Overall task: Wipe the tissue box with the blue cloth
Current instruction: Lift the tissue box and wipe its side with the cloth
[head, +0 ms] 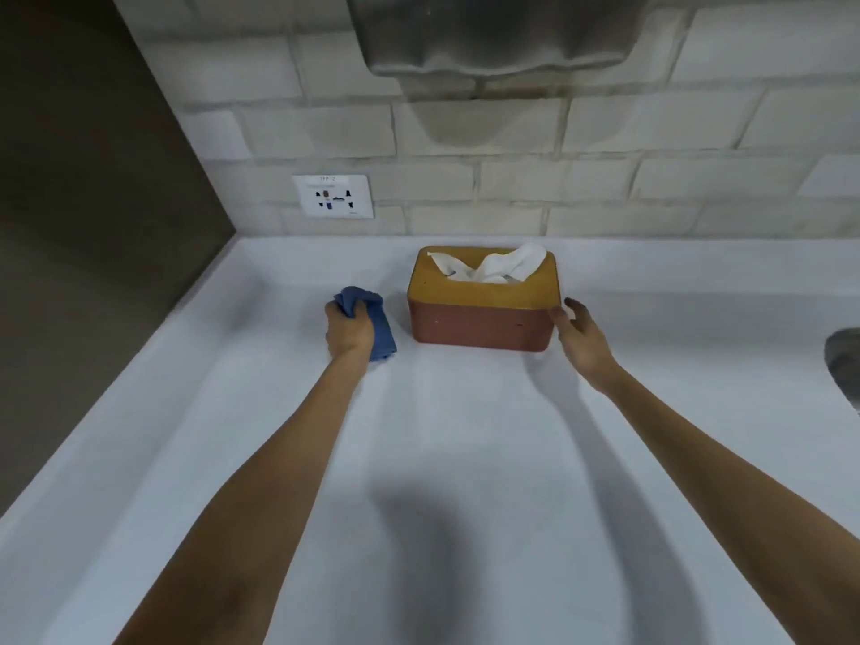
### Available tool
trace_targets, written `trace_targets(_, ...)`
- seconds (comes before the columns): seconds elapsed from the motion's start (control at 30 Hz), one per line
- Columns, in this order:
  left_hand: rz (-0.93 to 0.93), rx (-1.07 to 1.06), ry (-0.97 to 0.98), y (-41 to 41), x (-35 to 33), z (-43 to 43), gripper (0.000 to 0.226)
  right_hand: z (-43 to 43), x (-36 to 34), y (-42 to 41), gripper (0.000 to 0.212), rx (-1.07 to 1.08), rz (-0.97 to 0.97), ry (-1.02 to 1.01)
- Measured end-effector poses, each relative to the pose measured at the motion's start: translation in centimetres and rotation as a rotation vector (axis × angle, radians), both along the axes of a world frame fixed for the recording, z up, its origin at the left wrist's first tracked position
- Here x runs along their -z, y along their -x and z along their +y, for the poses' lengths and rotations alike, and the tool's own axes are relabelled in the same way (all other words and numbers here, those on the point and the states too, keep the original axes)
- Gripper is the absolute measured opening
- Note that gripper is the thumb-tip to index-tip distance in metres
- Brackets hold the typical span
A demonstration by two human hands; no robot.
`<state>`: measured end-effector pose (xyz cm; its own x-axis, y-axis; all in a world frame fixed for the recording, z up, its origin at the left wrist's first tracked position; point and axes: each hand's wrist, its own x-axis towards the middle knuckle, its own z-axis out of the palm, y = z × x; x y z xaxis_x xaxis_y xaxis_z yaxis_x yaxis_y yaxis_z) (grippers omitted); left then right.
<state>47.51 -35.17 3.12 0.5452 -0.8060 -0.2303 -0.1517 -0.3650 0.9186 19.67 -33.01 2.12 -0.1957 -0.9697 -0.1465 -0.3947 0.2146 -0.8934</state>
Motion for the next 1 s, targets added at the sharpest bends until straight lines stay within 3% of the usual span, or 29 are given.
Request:
trace_targets(0.27,-0.122,0.212,0.052,3.1,1.4,-3.2,0.039,-0.9,1.5,-0.4,0.058,-0.016,-0.046,0.07)
trace_targets(0.67,-0.192,0.214,0.06,2.9,1.7,0.5,0.031,2.3,2.0,-0.4,0.05,0.03,-0.047,0.16)
trace_targets(1.0,-0.395,0.286,-0.016,1.7,-1.2,5.5,0.026,7.1,-1.0,0.8,0.055,0.065,0.021,0.102)
